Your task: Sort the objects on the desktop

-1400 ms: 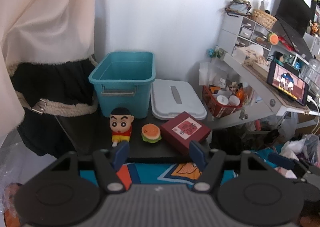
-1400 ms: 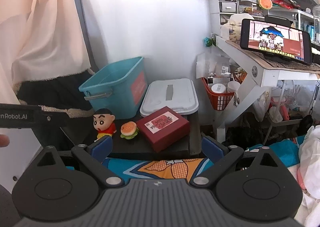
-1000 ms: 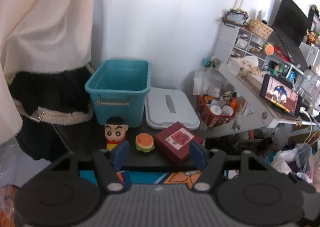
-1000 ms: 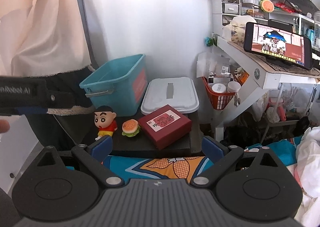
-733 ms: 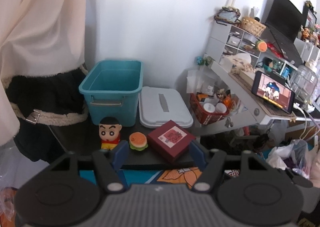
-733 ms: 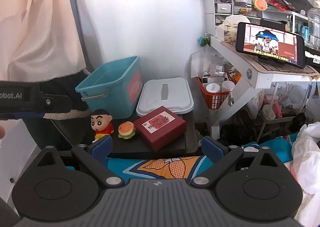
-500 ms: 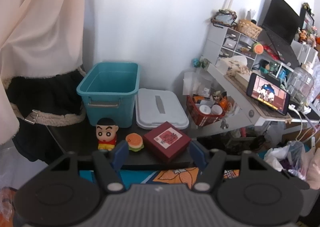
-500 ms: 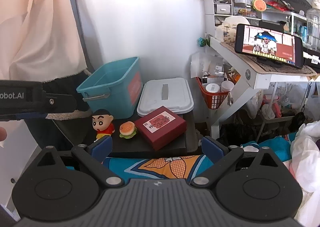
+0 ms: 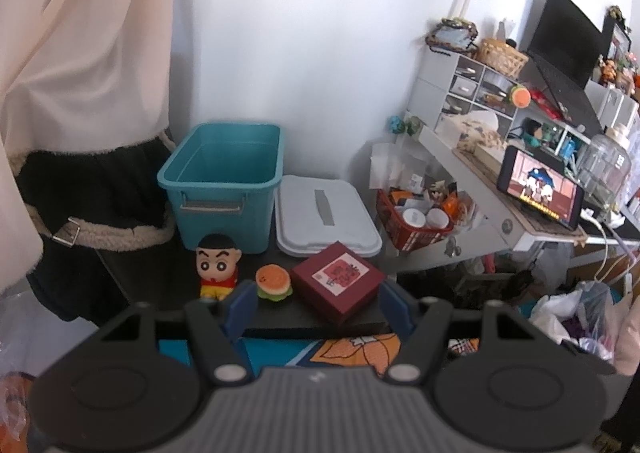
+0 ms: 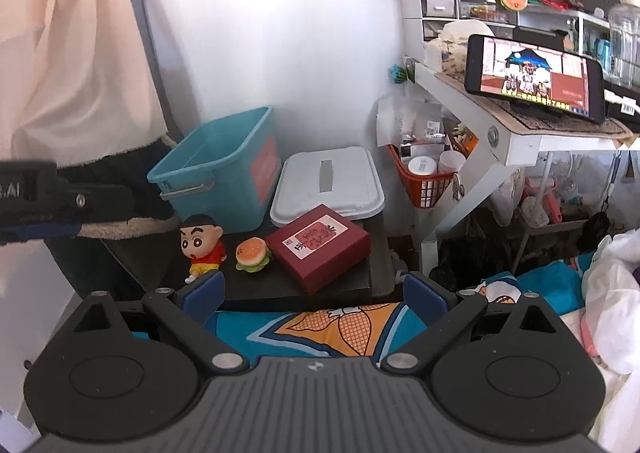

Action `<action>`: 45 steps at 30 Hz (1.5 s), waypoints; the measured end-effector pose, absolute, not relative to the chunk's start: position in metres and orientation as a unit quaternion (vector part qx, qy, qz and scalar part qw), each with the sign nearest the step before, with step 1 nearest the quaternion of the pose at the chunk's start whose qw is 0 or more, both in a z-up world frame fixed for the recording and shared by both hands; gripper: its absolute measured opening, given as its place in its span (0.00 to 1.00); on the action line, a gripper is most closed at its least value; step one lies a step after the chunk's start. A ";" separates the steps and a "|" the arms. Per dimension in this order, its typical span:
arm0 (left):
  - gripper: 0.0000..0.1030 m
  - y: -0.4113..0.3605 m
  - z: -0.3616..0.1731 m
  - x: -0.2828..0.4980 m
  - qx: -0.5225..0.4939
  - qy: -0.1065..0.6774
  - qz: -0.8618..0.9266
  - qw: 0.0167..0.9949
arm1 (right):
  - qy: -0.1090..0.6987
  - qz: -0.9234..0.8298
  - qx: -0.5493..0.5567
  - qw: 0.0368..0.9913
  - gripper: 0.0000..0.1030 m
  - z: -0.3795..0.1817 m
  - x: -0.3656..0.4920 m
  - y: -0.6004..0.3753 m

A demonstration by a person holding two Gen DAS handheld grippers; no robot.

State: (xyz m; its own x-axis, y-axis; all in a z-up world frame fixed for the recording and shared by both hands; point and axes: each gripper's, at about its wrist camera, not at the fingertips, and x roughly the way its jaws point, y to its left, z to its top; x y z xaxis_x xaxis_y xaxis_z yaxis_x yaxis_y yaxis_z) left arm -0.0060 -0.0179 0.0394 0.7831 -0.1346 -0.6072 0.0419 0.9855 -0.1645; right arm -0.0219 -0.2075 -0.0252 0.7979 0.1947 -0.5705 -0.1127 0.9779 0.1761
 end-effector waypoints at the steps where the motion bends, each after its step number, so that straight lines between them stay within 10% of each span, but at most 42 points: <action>1: 0.68 -0.016 0.038 -0.003 -0.070 0.327 -0.046 0.941 | 0.307 0.082 0.066 0.946 0.96 -0.026 -0.020 -0.207; 45: 0.66 0.046 -0.023 0.109 -0.060 0.370 -0.052 0.926 | 0.307 0.170 0.010 0.936 0.83 -0.052 0.069 -0.161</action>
